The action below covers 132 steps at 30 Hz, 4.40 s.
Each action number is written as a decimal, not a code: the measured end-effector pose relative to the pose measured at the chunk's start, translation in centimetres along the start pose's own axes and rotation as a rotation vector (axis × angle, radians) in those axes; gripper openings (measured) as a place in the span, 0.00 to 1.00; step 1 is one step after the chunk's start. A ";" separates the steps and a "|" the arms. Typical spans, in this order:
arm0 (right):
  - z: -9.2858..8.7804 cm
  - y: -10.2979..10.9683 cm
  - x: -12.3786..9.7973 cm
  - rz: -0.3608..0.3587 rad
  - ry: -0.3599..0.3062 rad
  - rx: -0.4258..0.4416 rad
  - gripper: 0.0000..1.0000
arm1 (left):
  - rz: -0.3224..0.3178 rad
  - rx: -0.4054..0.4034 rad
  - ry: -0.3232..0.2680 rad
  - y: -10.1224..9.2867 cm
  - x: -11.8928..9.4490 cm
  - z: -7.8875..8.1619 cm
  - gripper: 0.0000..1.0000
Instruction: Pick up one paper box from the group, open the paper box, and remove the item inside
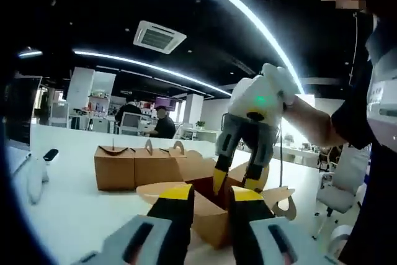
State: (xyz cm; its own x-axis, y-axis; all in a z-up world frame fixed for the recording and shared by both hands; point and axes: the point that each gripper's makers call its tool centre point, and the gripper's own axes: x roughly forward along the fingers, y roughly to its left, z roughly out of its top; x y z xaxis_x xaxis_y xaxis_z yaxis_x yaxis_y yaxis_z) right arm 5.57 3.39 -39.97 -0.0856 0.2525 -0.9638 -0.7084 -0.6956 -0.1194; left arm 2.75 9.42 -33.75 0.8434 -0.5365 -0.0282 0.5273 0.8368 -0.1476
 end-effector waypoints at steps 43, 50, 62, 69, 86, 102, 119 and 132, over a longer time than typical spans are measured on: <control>-2.9 -2.9 5.6 0.092 0.023 -0.081 0.09 | 0.019 -0.078 -0.008 1.2 -0.1 -1.2 0.24; -2.1 -3.0 4.6 0.050 -0.019 -0.059 0.09 | 0.020 -0.091 -0.011 1.2 -0.2 -1.3 0.24; -1.7 -3.9 1.8 -0.037 -0.061 0.005 0.09 | 0.002 -0.092 -0.007 0.6 0.2 -1.4 0.24; -1.4 -3.7 0.2 -0.091 -0.142 0.101 0.09 | 0.008 -0.089 -0.010 0.6 0.1 -1.3 0.24; -1.1 -3.8 -5.9 -0.355 -0.537 0.457 0.09 | -0.002 -0.083 -0.031 -0.6 0.2 0.0 0.24; -1.7 -1.5 -11.4 -0.607 -1.057 0.767 0.09 | -0.011 0.012 -0.010 -1.8 -0.2 2.0 0.24; -0.7 3.5 -13.7 -0.805 -1.264 0.800 0.09 | 0.012 0.006 -0.020 -1.0 -1.6 2.8 0.24; 2.8 5.8 -11.1 -0.654 -1.180 0.696 0.09 | 0.014 0.008 -0.010 -1.1 -2.3 2.2 0.24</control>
State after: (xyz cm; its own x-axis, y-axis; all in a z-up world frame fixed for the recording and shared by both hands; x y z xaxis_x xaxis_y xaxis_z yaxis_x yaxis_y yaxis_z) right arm 0.44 -1.59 -29.31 0.1097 0.9939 -0.0100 -0.9937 0.1099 0.0207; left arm 0.47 9.97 -31.33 0.8516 -0.5238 -0.0206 0.5164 0.8450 -0.1390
